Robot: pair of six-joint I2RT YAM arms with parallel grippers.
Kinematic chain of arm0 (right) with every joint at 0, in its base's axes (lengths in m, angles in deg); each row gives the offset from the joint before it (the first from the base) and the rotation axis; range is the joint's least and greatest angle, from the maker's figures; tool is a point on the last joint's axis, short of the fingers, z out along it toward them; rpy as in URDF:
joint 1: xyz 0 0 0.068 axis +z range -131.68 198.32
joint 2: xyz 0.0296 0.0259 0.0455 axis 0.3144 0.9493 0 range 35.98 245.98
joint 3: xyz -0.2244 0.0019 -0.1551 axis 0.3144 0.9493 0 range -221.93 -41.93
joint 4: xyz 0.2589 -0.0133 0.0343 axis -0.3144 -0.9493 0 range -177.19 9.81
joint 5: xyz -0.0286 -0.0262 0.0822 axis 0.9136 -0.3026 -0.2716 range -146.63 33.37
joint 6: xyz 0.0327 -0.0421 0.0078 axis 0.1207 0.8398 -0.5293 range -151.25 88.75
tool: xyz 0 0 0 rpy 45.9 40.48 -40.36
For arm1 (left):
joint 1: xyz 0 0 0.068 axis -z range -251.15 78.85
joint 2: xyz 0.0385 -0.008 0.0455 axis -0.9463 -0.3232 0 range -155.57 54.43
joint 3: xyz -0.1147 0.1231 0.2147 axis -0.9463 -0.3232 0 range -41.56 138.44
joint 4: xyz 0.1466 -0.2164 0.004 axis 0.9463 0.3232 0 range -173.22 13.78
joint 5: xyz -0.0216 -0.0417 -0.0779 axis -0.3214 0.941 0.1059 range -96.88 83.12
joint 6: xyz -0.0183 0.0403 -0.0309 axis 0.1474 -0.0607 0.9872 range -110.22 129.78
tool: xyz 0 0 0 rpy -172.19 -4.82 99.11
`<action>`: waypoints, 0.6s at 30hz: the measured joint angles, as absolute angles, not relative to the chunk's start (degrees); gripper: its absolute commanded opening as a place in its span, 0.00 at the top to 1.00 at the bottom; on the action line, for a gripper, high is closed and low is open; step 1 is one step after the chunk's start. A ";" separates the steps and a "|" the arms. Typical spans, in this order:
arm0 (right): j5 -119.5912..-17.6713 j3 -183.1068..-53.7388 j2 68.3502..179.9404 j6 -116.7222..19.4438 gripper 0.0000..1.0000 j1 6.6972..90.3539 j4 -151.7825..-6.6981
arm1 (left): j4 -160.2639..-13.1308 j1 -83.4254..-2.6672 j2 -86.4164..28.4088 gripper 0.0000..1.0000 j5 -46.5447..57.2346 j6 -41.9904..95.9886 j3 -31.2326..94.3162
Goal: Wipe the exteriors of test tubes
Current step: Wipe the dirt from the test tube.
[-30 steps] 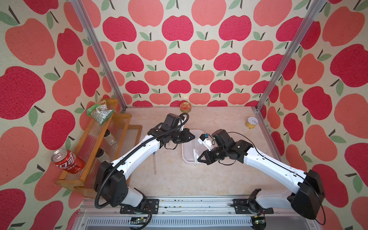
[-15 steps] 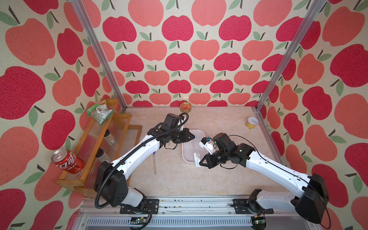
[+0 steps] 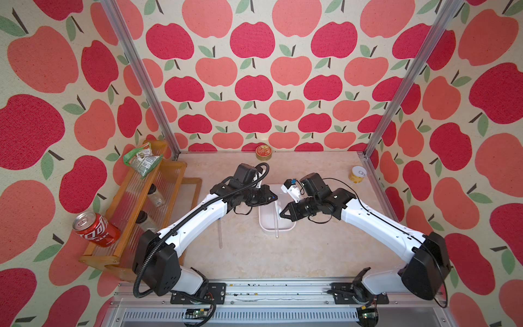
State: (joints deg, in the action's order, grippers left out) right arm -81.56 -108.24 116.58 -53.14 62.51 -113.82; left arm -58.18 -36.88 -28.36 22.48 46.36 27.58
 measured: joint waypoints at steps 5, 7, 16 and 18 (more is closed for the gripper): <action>-81.54 -106.68 114.96 -53.17 1.00 63.27 -113.75 | -58.18 -36.93 -28.36 1.00 22.48 46.36 27.58; -81.54 -104.78 113.12 -53.25 1.00 64.43 -113.75 | -58.18 -36.95 -28.36 1.00 22.48 46.36 27.58; -80.03 -97.22 105.98 -55.11 1.00 71.75 -115.30 | -58.18 -37.15 -28.36 1.00 22.48 46.36 27.58; -79.09 -96.67 105.82 -55.33 1.00 72.65 -116.16 | -58.18 -37.15 -28.36 1.00 22.48 46.33 27.58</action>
